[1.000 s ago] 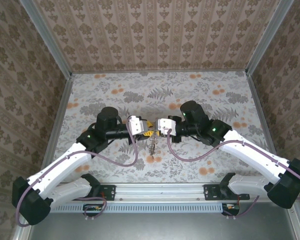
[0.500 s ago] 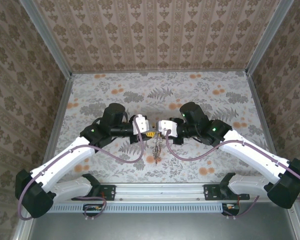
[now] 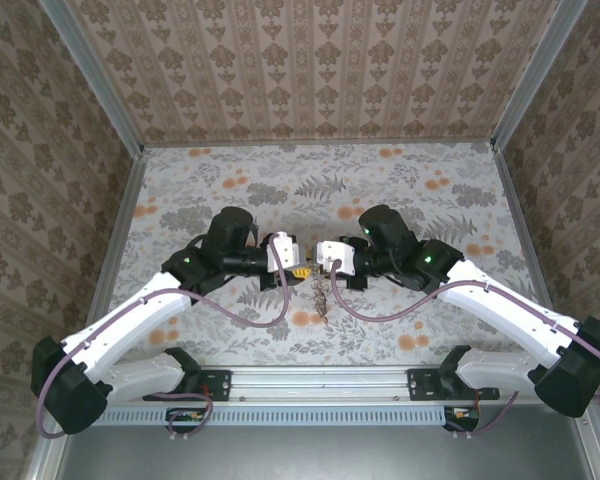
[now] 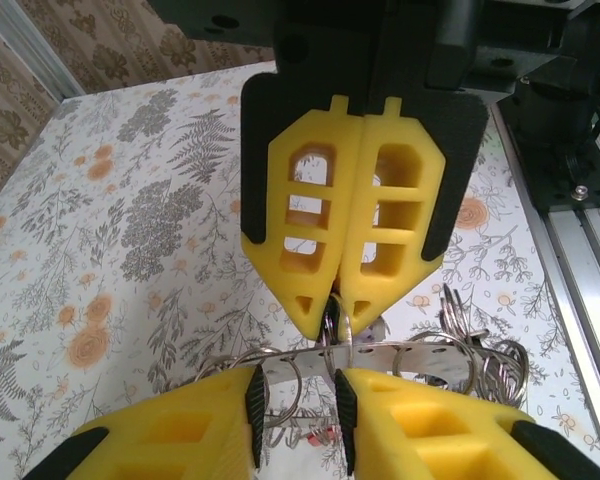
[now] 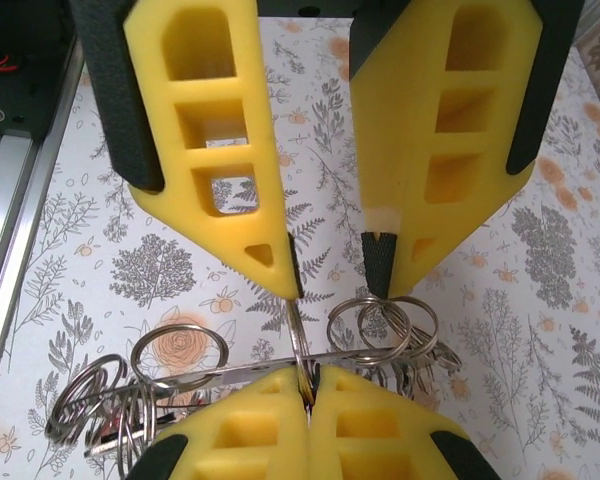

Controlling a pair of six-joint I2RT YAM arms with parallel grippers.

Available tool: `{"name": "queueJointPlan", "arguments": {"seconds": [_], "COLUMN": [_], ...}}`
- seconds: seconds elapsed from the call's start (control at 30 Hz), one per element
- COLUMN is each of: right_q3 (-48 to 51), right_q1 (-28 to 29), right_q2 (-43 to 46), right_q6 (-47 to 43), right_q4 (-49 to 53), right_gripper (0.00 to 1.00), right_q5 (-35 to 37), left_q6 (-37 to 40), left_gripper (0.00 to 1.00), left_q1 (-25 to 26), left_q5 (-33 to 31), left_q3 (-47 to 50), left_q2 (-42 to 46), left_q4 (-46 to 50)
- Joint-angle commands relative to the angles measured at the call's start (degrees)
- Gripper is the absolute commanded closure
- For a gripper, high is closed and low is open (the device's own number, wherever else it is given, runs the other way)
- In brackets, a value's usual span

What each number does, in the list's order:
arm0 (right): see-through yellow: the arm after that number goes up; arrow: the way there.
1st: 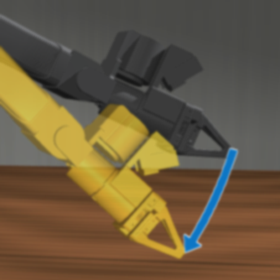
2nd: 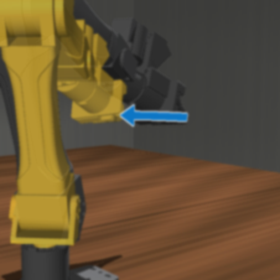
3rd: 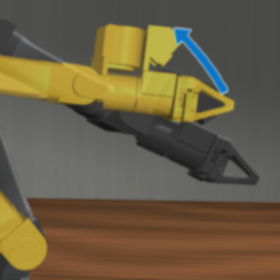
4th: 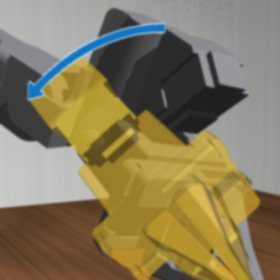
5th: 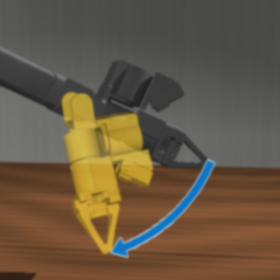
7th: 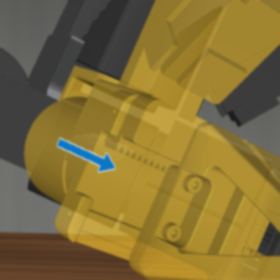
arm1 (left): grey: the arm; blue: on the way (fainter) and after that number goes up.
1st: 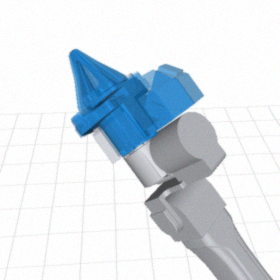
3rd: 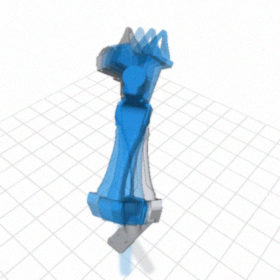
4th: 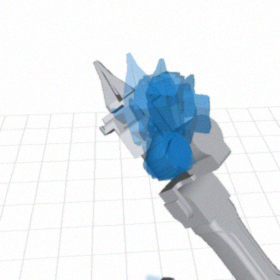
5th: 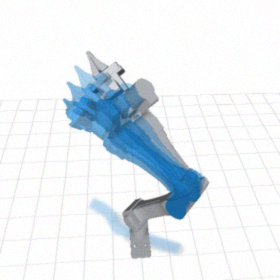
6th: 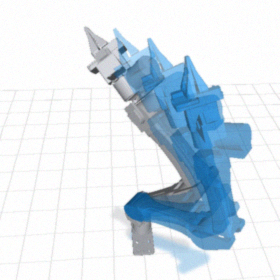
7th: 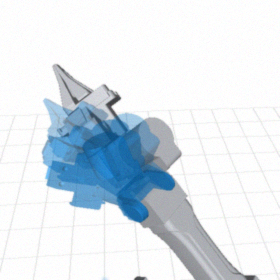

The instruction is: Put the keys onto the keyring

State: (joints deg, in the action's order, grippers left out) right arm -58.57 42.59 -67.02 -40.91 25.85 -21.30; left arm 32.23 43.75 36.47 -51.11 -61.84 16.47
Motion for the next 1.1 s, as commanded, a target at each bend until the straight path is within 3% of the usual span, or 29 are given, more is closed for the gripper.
{"name": "queueJointPlan", "arguments": {"seconds": [0.0, 0.17, 0.4, 0.6, 0.7, 0.8, 1.07], "right_q3": [-0.96, -0.80, -1.10, -1.14, -0.69, 0.47, 5.37], "right_q1": [0.05, 0.12, 0.10, 0.09, 0.07, -0.12, -2.92], "right_q2": [1.72, 1.46, 1.24, 1.06, 1.67, 2.61, 6.92], "right_q6": [1.20, 1.10, 1.72, 2.62, 3.18, 3.98, 8.54], "right_q4": [-5.06, -4.85, -6.06, -7.00, -7.56, -8.63, -13.25], "right_gripper": [1.00, 1.00, 1.00, 1.00, 1.00, 0.99, 0.78], "right_q5": [-1.70, -1.99, -3.31, -3.47, -3.31, -3.46, -7.22], "left_q6": [0.23, -0.75, -3.64, -3.23, -2.88, -2.94, -12.07], "left_gripper": [0.67, 0.65, 0.66, 0.83, 1.00, 1.00, 1.00], "left_q1": [0.06, 0.04, 0.03, 0.11, 0.10, 0.04, -1.18], "left_q5": [3.61, 3.50, -1.42, -0.08, 0.01, 0.00, 9.23], "left_q3": [-0.98, -0.02, 0.67, -1.17, -1.25, -1.34, 4.82], "left_q2": [1.44, 2.05, 2.13, 0.06, -0.03, 0.18, 2.43], "left_q4": [1.98, 0.52, -3.26, -1.93, -1.74, -2.27, -20.37]}}
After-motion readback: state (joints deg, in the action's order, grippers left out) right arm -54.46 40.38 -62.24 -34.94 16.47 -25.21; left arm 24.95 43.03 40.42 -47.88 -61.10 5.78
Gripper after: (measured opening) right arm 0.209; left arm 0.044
